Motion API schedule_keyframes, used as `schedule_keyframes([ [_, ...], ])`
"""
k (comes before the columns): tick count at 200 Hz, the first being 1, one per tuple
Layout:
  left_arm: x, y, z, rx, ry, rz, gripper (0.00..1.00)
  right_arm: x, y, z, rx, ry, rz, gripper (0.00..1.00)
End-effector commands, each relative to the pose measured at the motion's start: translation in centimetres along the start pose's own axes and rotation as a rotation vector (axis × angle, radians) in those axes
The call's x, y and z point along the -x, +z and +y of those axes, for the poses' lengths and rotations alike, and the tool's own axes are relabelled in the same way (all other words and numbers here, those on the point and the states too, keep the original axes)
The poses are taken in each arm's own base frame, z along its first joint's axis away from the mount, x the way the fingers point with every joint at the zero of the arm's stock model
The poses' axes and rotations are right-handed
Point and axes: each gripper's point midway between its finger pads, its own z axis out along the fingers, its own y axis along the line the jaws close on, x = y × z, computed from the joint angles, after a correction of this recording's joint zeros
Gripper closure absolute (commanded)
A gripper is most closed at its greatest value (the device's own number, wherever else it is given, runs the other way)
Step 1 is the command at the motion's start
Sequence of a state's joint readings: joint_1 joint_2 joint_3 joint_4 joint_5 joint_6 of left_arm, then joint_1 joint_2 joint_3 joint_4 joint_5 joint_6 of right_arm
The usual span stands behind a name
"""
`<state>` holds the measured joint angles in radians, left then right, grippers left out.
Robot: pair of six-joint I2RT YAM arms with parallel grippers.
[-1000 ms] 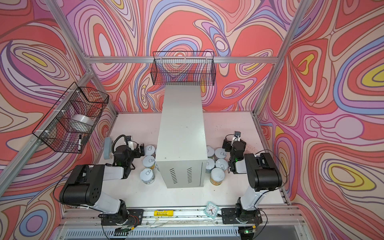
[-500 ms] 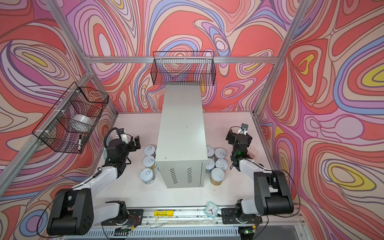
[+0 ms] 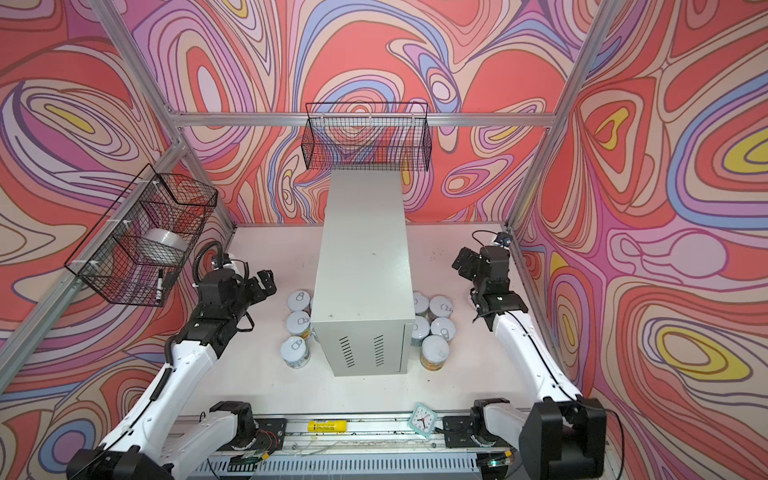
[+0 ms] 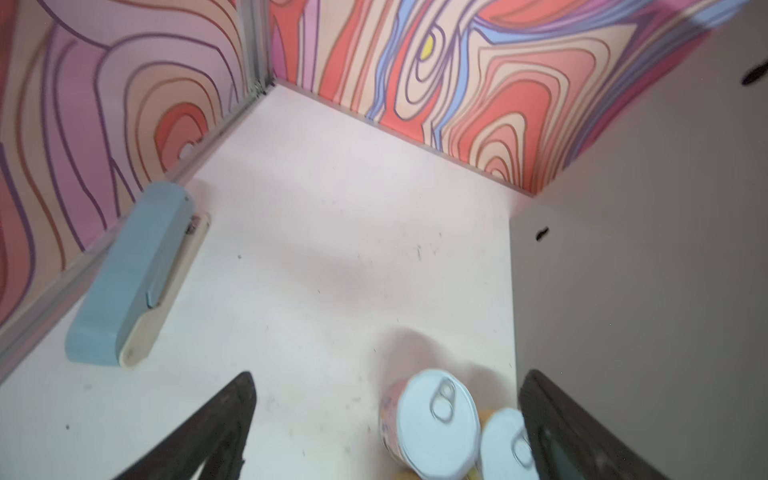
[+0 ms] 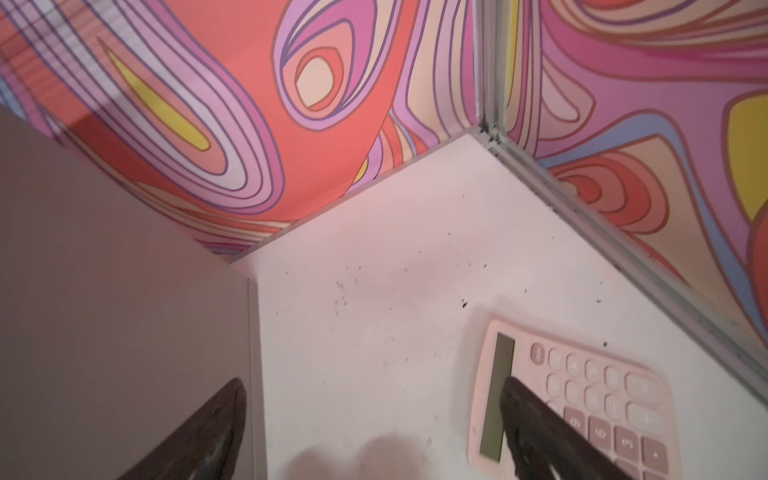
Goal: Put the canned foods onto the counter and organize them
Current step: 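Raise both arms and move both grippers over the can clusters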
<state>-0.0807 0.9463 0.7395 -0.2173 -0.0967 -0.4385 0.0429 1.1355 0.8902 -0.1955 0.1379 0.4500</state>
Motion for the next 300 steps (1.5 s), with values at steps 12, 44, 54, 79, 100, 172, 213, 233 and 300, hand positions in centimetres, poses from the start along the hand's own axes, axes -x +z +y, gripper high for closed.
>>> schedule_keyframes([
  [12,-5.3,-3.8,-0.2,0.005,-0.015,0.188,0.0,-3.3,-3.9,0.3,0.022,0.03,0.184,0.02],
  [44,-7.9,-5.9,-1.1,-0.011,0.025,0.272,0.0,-4.3,-7.7,-0.5,-0.023,-0.001,0.302,0.04],
  [54,-8.5,-6.3,-1.4,-0.022,0.032,0.301,0.0,-4.9,-8.5,-0.6,-0.028,-0.01,0.348,0.04],
  [79,-9.2,-7.2,-2.5,-0.084,0.043,0.335,0.0,-7.3,-10.9,-0.5,-0.013,-0.025,0.463,0.04],
  [100,-8.9,-7.6,-3.1,-0.119,0.057,0.333,0.0,-9.5,-12.4,-0.4,-0.004,-0.049,0.509,0.02],
  [172,-8.8,-6.1,-5.0,-0.188,0.065,0.33,0.0,-14.8,-15.0,-0.2,-0.009,-0.061,0.594,0.02],
  [213,-8.4,-5.2,-6.5,-0.224,0.073,0.338,0.0,-17.9,-14.9,-1.8,-0.052,-0.038,0.626,0.02],
  [233,-8.2,-4.8,-7.5,-0.258,0.062,0.34,0.0,-18.8,-14.3,-1.2,-0.014,-0.034,0.628,0.02],
  [300,-8.2,-3.8,-8.8,-0.298,0.05,0.348,0.0,-21.4,-12.8,-0.5,-0.036,-0.128,0.652,0.02],
])
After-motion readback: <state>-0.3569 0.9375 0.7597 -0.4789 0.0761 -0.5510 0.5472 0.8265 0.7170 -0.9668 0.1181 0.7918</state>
